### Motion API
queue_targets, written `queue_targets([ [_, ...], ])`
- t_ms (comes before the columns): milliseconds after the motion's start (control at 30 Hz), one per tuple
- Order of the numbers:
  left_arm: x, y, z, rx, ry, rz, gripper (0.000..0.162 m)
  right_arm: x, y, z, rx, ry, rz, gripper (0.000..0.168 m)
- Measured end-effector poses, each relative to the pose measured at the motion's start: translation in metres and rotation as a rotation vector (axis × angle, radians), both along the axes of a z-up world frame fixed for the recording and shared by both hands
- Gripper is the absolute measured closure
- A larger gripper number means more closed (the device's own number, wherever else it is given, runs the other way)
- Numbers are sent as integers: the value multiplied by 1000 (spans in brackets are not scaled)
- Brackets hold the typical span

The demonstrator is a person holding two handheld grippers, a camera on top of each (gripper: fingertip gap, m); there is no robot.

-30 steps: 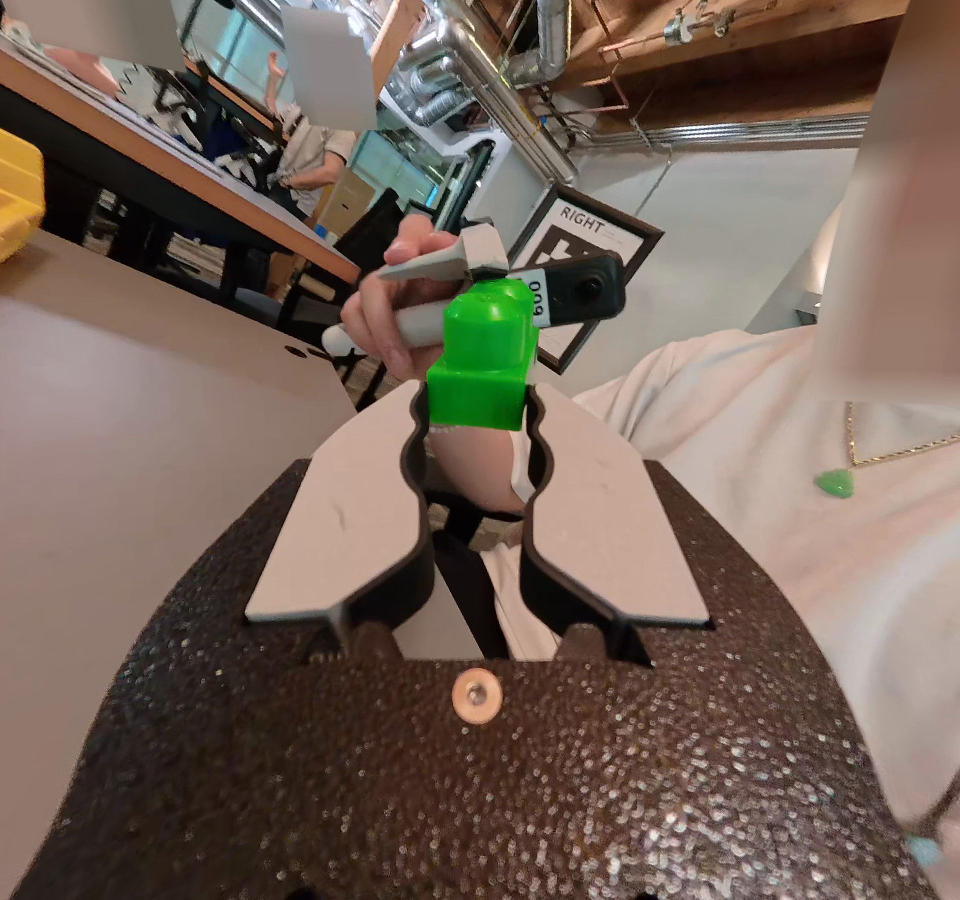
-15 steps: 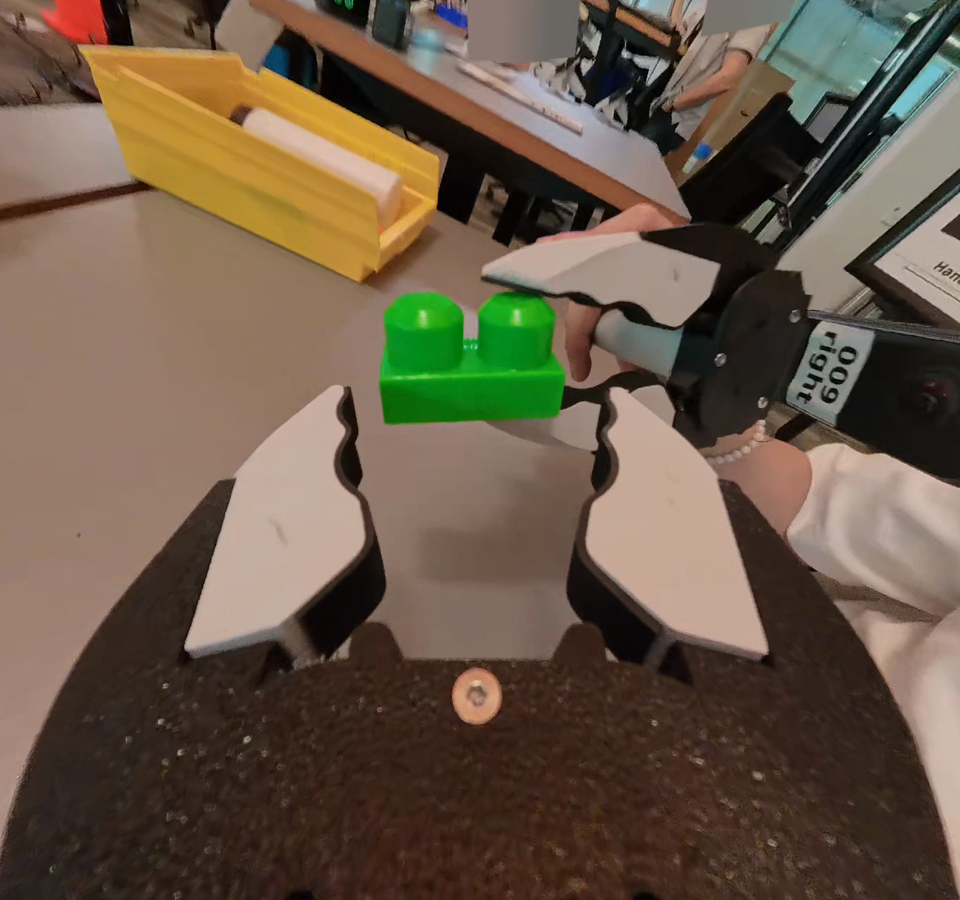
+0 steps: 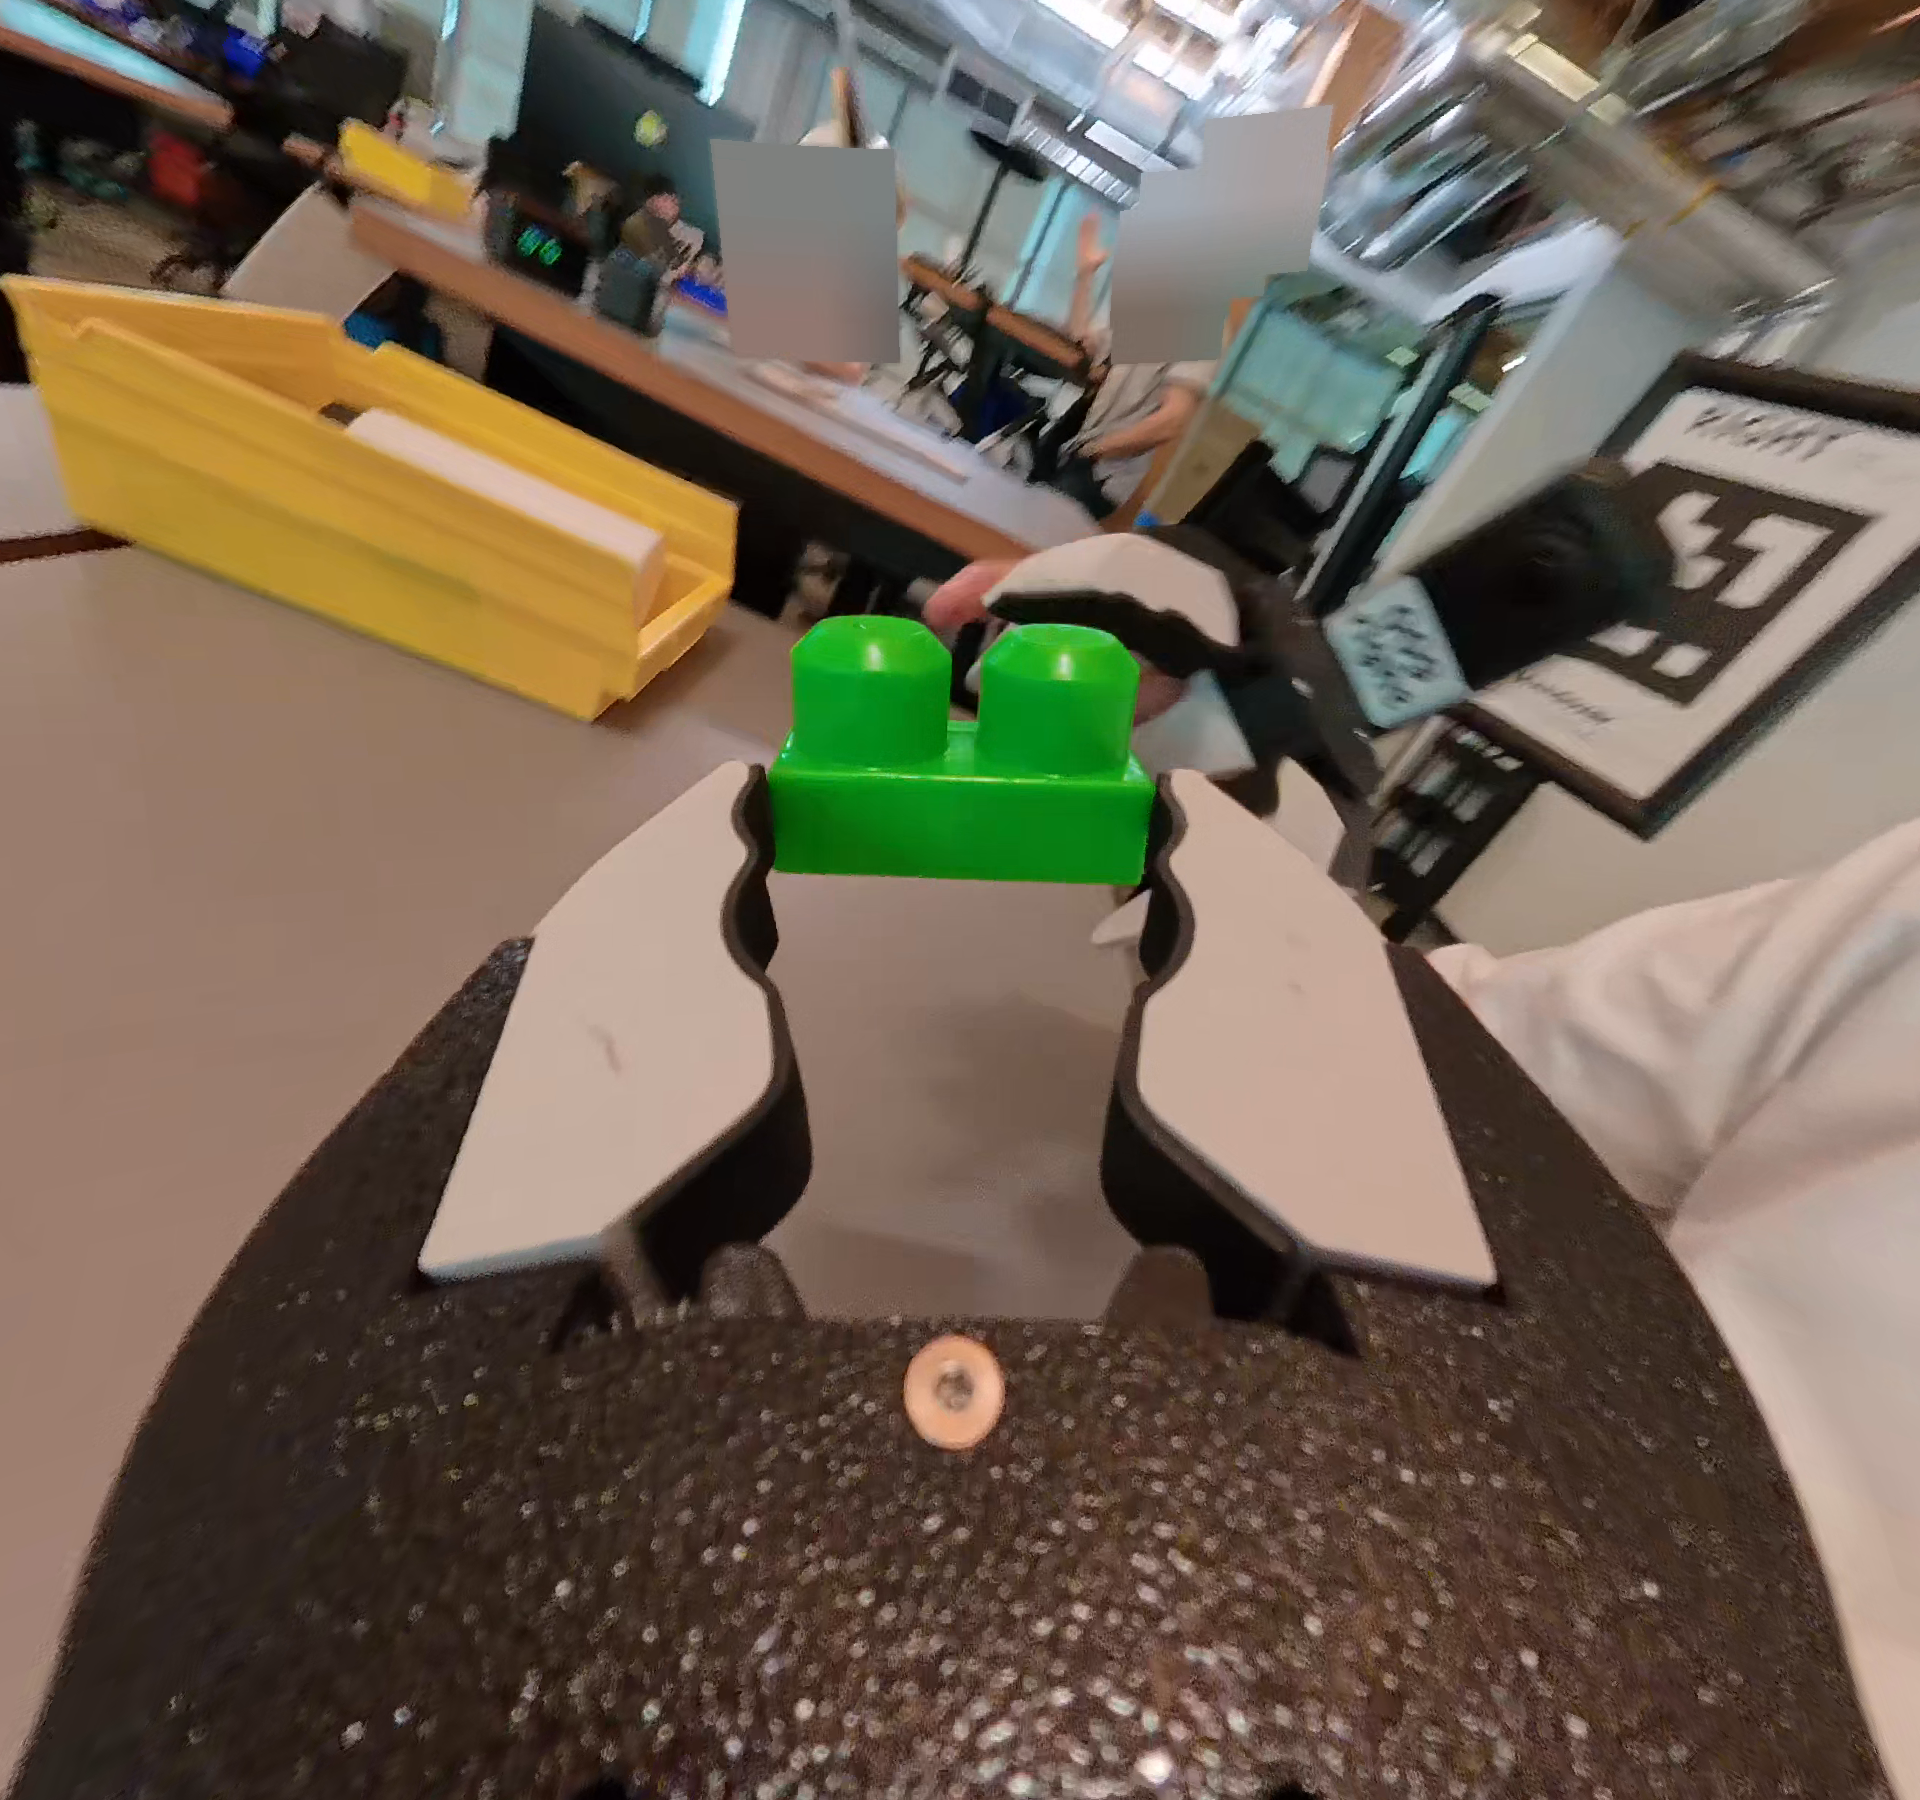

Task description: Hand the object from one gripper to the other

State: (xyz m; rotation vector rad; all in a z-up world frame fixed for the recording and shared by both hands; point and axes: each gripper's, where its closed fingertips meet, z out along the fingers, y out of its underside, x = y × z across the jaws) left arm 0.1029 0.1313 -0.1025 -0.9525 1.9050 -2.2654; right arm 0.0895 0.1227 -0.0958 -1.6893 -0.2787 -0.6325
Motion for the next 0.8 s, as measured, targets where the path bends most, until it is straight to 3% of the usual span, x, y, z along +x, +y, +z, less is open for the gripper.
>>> queue_targets([
  [33, -2, 4, 4, -40, -17, -20, 94, -1, -3, 8, 77, 128, 53, 98],
  [167, -14, 7, 10, -162, -43, -151, 94, 7, -11, 29, 315, 478, 155, 97],
  [300, -25, -4, 4, -187, -102, -254, 93, -7, 8, 5, 213, 604, 217, 84],
  [467, -29, -8, 2, -183, -166, -271, 94, -15, 14, 0, 189, 779, 275, 88],
  [600, -28, -5, 2, -175, -175, -261, 94, -14, 12, -2, 182, 788, 282, 99],
  [800, -24, -1, 5, -121, -188, -187, 94, -11, 12, -3, 173, 734, 266, 99],
])
